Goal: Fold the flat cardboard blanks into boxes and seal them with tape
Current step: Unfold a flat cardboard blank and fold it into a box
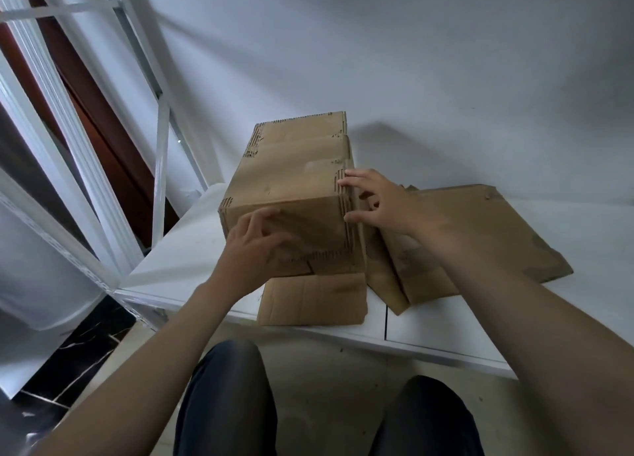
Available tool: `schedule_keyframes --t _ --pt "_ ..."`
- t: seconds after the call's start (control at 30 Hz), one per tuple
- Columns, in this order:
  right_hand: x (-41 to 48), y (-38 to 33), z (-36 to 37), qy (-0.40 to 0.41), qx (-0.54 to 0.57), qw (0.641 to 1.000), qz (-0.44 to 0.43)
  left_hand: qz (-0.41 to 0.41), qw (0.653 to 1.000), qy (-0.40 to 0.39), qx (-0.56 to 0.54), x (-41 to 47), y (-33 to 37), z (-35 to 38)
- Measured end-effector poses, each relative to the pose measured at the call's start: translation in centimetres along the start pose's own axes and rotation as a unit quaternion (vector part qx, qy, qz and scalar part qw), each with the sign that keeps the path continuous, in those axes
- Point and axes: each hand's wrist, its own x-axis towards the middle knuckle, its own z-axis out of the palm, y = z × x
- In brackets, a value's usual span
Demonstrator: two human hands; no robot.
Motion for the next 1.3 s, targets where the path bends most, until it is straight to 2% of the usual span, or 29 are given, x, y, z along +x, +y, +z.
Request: schedule_keyframes --t 0.07,0.17,0.3,0.43,0.47,0.57,0.63,0.73,0.83,1.0,1.07,1.2,1.27,1.3 --pt "-0.1 -0.4 1.3 0.024 -0.033 0.999 -0.004 -0.058 0.997 0.04 0.02 1.0 -0.3 0.7" --pt "-0.4 -0.8 2.4 0.056 -0.04 0.998 0.007 -0.192 0.976 0.104 -0.025 2.5 -1.3 0.9" --pt "-1.3 -1.6 3.7 0.088 -0.04 0.994 0.055 -0.389 0.894 0.129 -0.183 2.1 -2.8 1.7" --pt "-1.2 -2.4 5.5 0.094 -0.082 0.991 0.054 -0.459 0.831 0.085 -0.302 -0.1 -3.6 4.0" --pt "-1.2 -2.5 5.6 0.097 -0.106 0.988 0.056 -0.495 0.807 0.06 -0.317 -0.8 -3.8 4.9" --pt "-1.6 -2.4 5.8 0.117 -0.148 0.981 0.046 -0.594 0.703 -0.062 -0.386 -2.8 -3.9 7.5" --pt "-2.3 -1.9 6.3 0.137 -0.133 0.981 0.04 -0.61 0.661 -0.142 -0.414 -3.8 -3.5 8.7" --pt "-3.2 -1.3 7.1 0.161 -0.131 0.978 0.037 -0.606 0.66 -0.191 -0.401 -4.1 -3.5 9.7" --pt "-3.4 -1.5 7.2 0.161 -0.131 0.977 0.048 -0.621 0.639 -0.21 -0.402 -3.6 -4.2 10.3" --pt "-3.3 -1.9 7.1 0.153 -0.136 0.977 0.058 -0.641 0.576 -0.141 -0.487 -3.6 -4.5 9.4" --pt "-3.2 -1.9 7.0 0.149 -0.122 0.979 0.059 -0.634 0.565 -0.144 -0.508 -4.1 -4.7 8.4" --pt "-3.2 -1.9 6.7 0.143 -0.109 0.982 0.059 -0.631 0.53 -0.074 -0.561 -4.3 -5.2 7.5" --pt "-3.1 -1.8 6.7 0.142 -0.102 0.983 0.056 -0.584 0.549 -0.038 -0.597 -3.8 -5.0 7.7" --pt "-3.2 -1.8 6.7 0.14 -0.093 0.984 0.059 -0.555 0.574 -0.032 -0.601 -3.6 -4.7 7.8"
